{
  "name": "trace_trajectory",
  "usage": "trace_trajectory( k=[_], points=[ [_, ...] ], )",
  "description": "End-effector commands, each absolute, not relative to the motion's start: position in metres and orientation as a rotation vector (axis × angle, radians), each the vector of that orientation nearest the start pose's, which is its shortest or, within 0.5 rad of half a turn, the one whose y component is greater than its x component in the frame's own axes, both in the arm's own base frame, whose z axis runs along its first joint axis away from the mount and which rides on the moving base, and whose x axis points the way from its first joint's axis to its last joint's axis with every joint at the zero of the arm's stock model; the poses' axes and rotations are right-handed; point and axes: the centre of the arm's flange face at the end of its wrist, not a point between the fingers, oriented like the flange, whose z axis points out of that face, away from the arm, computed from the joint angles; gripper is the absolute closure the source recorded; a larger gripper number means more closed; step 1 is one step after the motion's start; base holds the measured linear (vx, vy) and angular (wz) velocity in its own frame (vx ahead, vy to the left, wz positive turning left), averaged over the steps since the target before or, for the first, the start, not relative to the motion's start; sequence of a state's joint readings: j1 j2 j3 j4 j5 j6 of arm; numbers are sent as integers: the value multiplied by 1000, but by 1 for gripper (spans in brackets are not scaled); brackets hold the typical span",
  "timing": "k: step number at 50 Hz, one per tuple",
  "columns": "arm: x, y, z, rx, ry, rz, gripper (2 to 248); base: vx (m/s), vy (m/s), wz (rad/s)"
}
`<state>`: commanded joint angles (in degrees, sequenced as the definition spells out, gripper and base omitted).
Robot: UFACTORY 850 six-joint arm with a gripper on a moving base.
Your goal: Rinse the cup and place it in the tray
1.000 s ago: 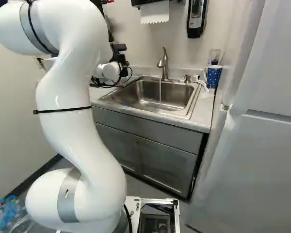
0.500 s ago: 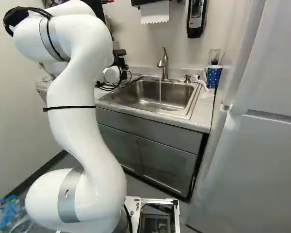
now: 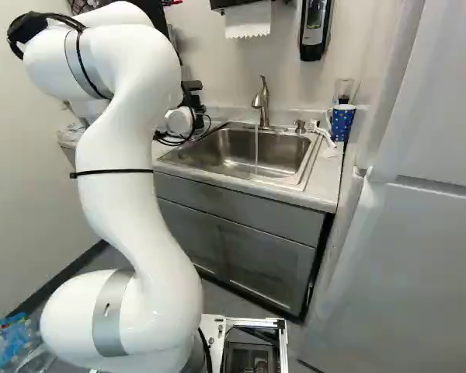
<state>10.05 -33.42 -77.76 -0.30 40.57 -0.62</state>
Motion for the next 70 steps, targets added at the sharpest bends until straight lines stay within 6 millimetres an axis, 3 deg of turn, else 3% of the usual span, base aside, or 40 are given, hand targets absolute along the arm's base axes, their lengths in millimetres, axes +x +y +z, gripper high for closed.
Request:
trace_trajectory(
  k=[49,50,54,55,60,61,65,66,70],
  points=[
    [698,124,479,-2266,-219,-2004,128,0,0,0],
    [698,124,479,-2266,-219,-2004,117,0,0,0],
    [698,124,479,-2266,-219,-2004,117,0,0,0],
    [698,124,479,-2266,-219,-2004,85,0,0,0],
    [698,124,479,-2266,-219,-2004,85,0,0,0],
    [698,124,479,-2266,-219,-2004,50,0,0,0],
    [698,124,479,-2266,-219,-2004,50,0,0,0],
    [698,124,479,-2266,-219,-2004,14,0,0,0],
    [698,124,479,-2266,-219,-2004,14,0,0,0]
  ],
)
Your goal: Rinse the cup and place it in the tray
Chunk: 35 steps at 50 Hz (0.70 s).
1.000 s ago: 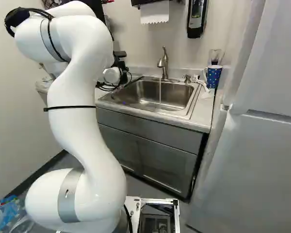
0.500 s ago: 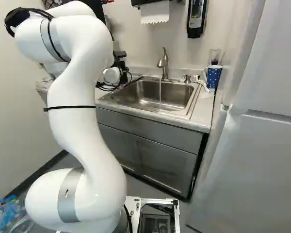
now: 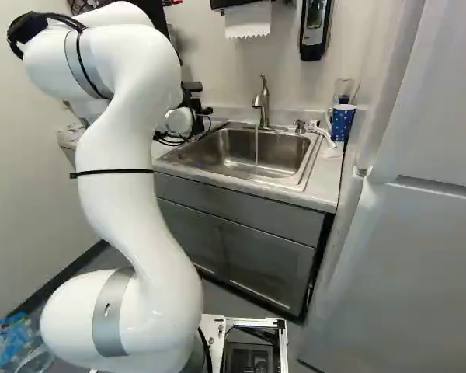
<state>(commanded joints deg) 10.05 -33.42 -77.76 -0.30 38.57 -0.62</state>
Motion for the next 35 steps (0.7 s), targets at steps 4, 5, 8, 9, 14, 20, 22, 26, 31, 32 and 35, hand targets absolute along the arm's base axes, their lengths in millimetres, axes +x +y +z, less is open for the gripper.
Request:
trace_trajectory(
  k=[4,5,8,9,14,20,22,26,31,32,35],
  points=[
    [698,124,479,-2266,-219,-2004,3,0,0,0],
    [698,124,479,-2266,-219,-2004,3,0,0,0],
    [698,124,479,-2265,-219,-2005,3,0,0,0],
    [698,124,480,-2264,-219,-2006,3,0,0,0],
    [698,124,484,-2257,-219,-2014,3,0,0,0],
    [698,124,491,-2246,-218,-2024,3,0,0,0],
    [698,124,493,-2243,-217,-2028,3,0,0,0],
    [698,124,497,-2235,-217,-2036,3,0,0,0],
    [697,124,503,-2226,-216,-2046,3,0,0,0],
    [697,124,504,-2224,-216,-2048,3,0,0,0],
    [697,124,508,-2218,-215,-2054,3,0,0,0]
  ],
)
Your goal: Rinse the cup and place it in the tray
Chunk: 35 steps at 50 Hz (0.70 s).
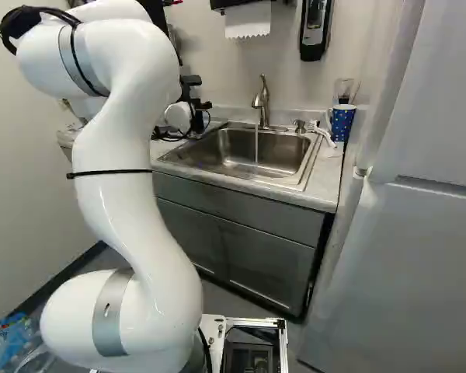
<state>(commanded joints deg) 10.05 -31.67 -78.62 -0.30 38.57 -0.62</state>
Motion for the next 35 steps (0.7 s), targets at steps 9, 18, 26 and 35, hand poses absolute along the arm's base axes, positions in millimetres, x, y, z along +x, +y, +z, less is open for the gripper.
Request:
trace_trajectory(
  k=[9,18,26,35],
  points=[
    [697,124,518,-2200,-213,-2072,3,0,0,0],
    [697,124,528,-2182,-212,-2089,3,0,0,0],
    [697,124,538,-2166,-210,-2105,3,0,0,0],
    [697,124,548,-2147,-208,-2123,3,0,0,0]
  ],
)
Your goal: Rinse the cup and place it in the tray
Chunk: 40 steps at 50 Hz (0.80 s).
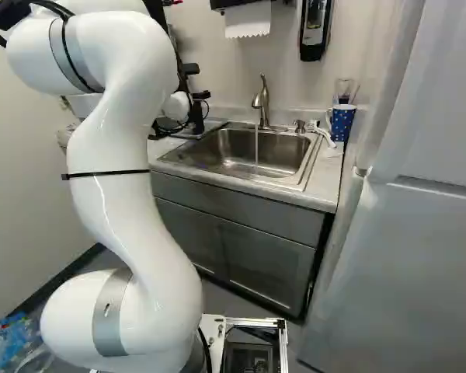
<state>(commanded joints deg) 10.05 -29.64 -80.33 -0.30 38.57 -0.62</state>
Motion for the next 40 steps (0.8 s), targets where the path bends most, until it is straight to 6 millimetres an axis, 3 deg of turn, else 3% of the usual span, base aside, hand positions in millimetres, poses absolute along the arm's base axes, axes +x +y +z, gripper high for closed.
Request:
trace_trajectory(
  k=[40],
  points=[
    [697,124,590,-2101,-204,-2166,3,0,0,0]
  ],
)
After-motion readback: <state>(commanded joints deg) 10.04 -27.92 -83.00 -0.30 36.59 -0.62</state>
